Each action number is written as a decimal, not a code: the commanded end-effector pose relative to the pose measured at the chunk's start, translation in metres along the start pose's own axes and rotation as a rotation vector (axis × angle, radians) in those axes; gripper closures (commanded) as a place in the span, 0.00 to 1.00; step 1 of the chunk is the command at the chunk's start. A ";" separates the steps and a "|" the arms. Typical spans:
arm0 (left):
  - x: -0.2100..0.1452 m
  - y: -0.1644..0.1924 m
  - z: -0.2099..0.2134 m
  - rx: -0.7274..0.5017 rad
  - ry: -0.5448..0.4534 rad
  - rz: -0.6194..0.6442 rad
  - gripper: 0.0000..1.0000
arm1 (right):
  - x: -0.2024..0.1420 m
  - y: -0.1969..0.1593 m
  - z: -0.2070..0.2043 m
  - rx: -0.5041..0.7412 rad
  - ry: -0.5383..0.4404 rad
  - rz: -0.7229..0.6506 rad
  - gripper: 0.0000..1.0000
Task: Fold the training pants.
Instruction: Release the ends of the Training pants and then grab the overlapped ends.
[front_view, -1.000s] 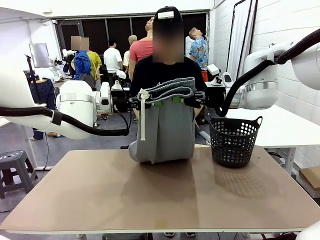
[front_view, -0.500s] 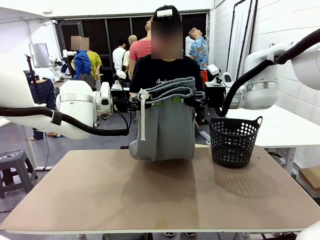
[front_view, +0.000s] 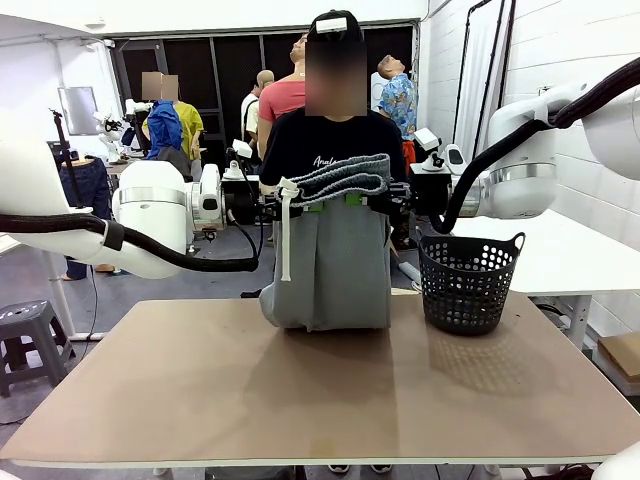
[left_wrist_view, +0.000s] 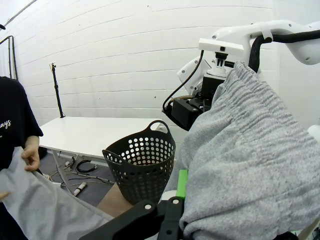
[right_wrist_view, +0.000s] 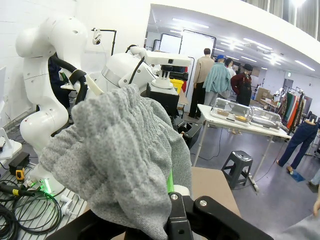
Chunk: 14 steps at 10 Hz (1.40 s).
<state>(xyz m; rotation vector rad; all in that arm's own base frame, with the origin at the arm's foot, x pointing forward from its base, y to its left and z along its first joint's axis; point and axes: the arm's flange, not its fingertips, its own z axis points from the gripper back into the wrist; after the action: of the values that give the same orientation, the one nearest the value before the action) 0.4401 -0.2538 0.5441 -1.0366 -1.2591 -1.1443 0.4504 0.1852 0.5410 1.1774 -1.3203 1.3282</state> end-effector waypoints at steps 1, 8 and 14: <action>0.003 -0.001 0.000 -0.009 -0.010 0.000 1.00 | 0.001 0.004 0.000 0.002 -0.015 0.007 1.00; 0.003 -0.001 0.000 -0.009 -0.010 0.000 1.00 | 0.001 0.004 0.000 0.002 -0.015 0.007 1.00; 0.003 -0.001 0.000 -0.009 -0.010 0.000 1.00 | 0.001 0.004 0.000 0.002 -0.015 0.007 1.00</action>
<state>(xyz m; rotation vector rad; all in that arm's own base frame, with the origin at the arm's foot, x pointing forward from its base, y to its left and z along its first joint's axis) 0.4401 -0.2539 0.5441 -1.0367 -1.2590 -1.1444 0.4504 0.1852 0.5410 1.1774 -1.3203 1.3283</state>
